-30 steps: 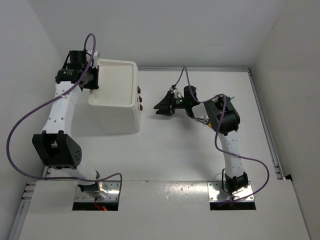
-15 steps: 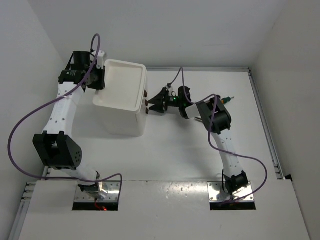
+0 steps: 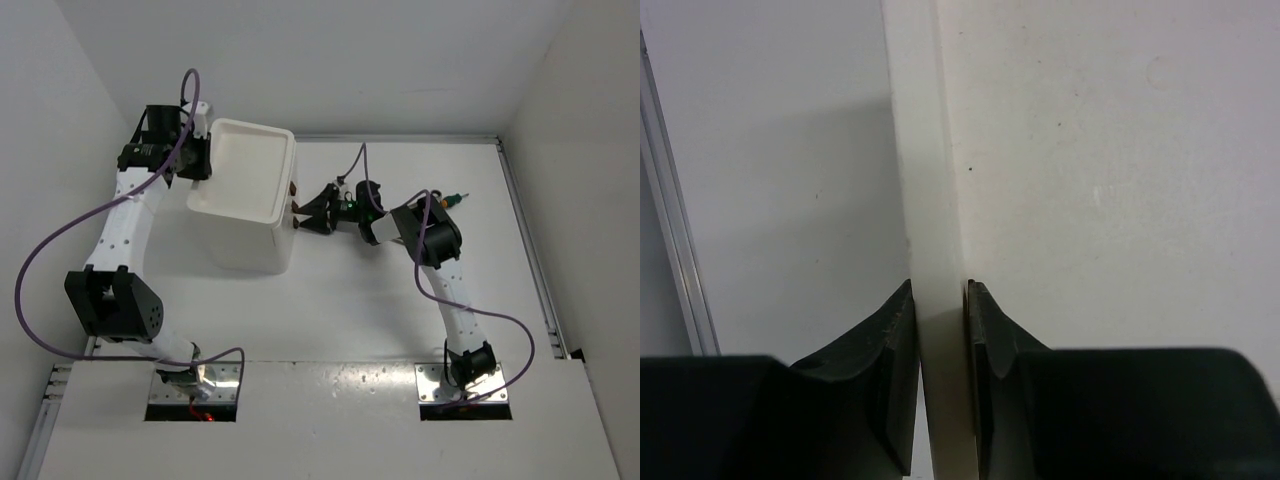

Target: Sort the tools into containers

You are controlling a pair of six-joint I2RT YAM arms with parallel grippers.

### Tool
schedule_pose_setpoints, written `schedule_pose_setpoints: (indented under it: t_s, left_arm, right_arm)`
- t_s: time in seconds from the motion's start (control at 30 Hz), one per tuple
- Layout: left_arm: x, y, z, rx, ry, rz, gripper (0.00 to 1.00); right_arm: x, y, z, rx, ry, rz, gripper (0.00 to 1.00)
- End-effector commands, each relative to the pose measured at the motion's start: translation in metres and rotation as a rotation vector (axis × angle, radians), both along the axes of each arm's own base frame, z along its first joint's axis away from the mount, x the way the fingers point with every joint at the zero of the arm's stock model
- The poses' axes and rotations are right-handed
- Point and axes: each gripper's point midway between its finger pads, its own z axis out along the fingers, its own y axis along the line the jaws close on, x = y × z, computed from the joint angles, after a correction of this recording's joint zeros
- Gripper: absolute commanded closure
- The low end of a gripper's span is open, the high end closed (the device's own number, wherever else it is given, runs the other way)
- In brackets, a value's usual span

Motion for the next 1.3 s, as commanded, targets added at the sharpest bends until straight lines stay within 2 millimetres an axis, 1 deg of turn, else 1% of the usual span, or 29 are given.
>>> schedule_pose_setpoints:
  t_s: [0.0,0.03,0.07,0.13,0.2,0.27,0.3,0.37,0.4,0.5,0.53,0.57,0.63,0.67,0.7,0.73,0.77,0.8,0.83,0.87,0.9,0.93,0.97,1.0,1.03,1.07,1.17,1.2,1.27]
  left_arm:
    - [-0.025,-0.022,-0.020,-0.057,0.110,-0.083,1.00]
    - [-0.024,-0.023,-0.019,-0.063,0.102,-0.077,1.00]
    - [-0.025,-0.019,-0.023,-0.064,0.111,-0.068,1.00]
    - [-0.026,-0.019,-0.019,-0.064,0.102,-0.068,1.00]
    - [-0.023,-0.011,-0.018,-0.071,0.092,-0.041,1.00]
    - [-0.023,-0.013,-0.018,-0.077,0.092,-0.047,1.00]
    - [-0.023,-0.011,-0.017,-0.091,0.093,-0.038,1.00]
    - [-0.021,-0.011,-0.016,-0.090,0.084,-0.039,1.00]
    - [-0.022,-0.011,-0.019,-0.091,0.093,-0.038,1.00]
    - [-0.023,-0.013,-0.018,-0.103,0.086,-0.039,1.00]
    - [-0.023,-0.013,-0.018,-0.103,0.086,-0.039,1.00]
    - [-0.023,-0.009,-0.018,-0.104,0.085,-0.029,1.00]
    - [-0.024,-0.009,-0.022,-0.104,0.094,-0.028,1.00]
    - [-0.022,-0.005,-0.020,-0.112,0.085,-0.012,1.00]
    - [-0.021,-0.004,-0.016,-0.111,0.069,0.005,1.00]
    - [-0.023,0.002,-0.016,-0.109,0.069,0.031,1.00]
    - [-0.018,0.009,-0.016,-0.110,0.052,0.073,1.00]
    - [-0.017,0.011,-0.008,-0.111,0.026,0.087,1.00]
    - [-0.016,0.018,-0.003,-0.110,0.006,0.120,1.00]
    - [-0.016,0.020,0.003,-0.111,-0.016,0.140,1.00]
    - [-0.014,0.028,0.006,-0.121,-0.030,0.181,1.00]
    - [-0.015,0.038,0.010,-0.113,-0.043,0.222,1.00]
    - [-0.015,0.039,0.015,-0.116,-0.061,0.236,1.00]
    - [-0.015,0.047,0.015,-0.115,-0.062,0.266,1.00]
    - [-0.015,0.052,0.020,-0.105,-0.084,0.293,1.00]
    - [-0.015,0.057,0.024,-0.110,-0.094,0.322,1.00]
    - [-0.018,0.068,0.033,-0.104,-0.127,0.378,1.00]
    - [-0.018,0.071,0.033,-0.100,-0.128,0.401,1.00]
    - [-0.018,0.075,0.039,-0.098,-0.152,0.426,1.00]
  right_arm:
    - [-0.003,0.007,0.018,0.009,-0.028,-0.004,0.41]
    - [-0.003,0.012,0.023,0.015,-0.040,0.005,0.41]
    - [-0.002,0.013,0.020,0.018,-0.022,0.004,0.41]
    - [-0.008,0.022,0.021,0.029,-0.015,0.021,0.41]
    - [-0.013,0.027,0.021,0.031,-0.006,0.033,0.42]
    - [-0.018,0.033,0.021,0.031,-0.005,0.045,0.44]
    - [-0.021,0.037,0.023,0.039,-0.005,0.053,0.48]
    - [-0.019,0.037,0.023,0.038,-0.005,0.044,0.54]
    - [-0.019,0.037,0.023,0.038,-0.005,0.044,0.60]
    - [-0.018,0.037,0.023,0.036,-0.006,0.035,0.72]
    - [-0.018,0.037,0.023,0.036,-0.006,0.035,0.83]
    - [-0.018,0.037,0.023,0.036,-0.006,0.035,0.89]
    - [-0.018,0.037,0.023,0.036,-0.006,0.035,1.00]
    - [-0.014,0.033,0.029,0.042,-0.017,0.026,1.00]
    - [-0.015,0.032,0.034,0.043,-0.020,0.026,1.00]
    - [-0.014,0.027,0.034,0.041,-0.015,0.017,1.00]
    - [-0.015,0.027,0.041,0.045,-0.024,0.017,1.00]
    - [-0.011,0.023,0.041,0.042,-0.036,0.009,1.00]
    - [-0.015,0.021,0.044,0.041,-0.033,0.009,1.00]
    - [-0.012,0.017,0.049,0.042,-0.056,0.001,1.00]
    - [-0.010,0.011,0.047,0.033,-0.039,-0.011,1.00]
    - [-0.014,0.010,0.048,0.031,-0.045,0.000,1.00]
    - [-0.011,0.004,0.054,0.034,-0.053,-0.012,1.00]
    - [-0.005,-0.003,0.054,0.033,-0.053,-0.027,1.00]
    - [-0.007,-0.004,0.056,0.030,-0.062,-0.026,1.00]
    - [-0.007,-0.011,0.051,0.025,-0.049,-0.031,1.00]
    - [-0.004,-0.025,0.056,0.020,-0.053,-0.045,1.00]
    - [-0.003,-0.033,0.049,0.013,-0.035,-0.060,1.00]
    - [-0.005,-0.039,0.049,0.008,-0.037,-0.060,1.00]
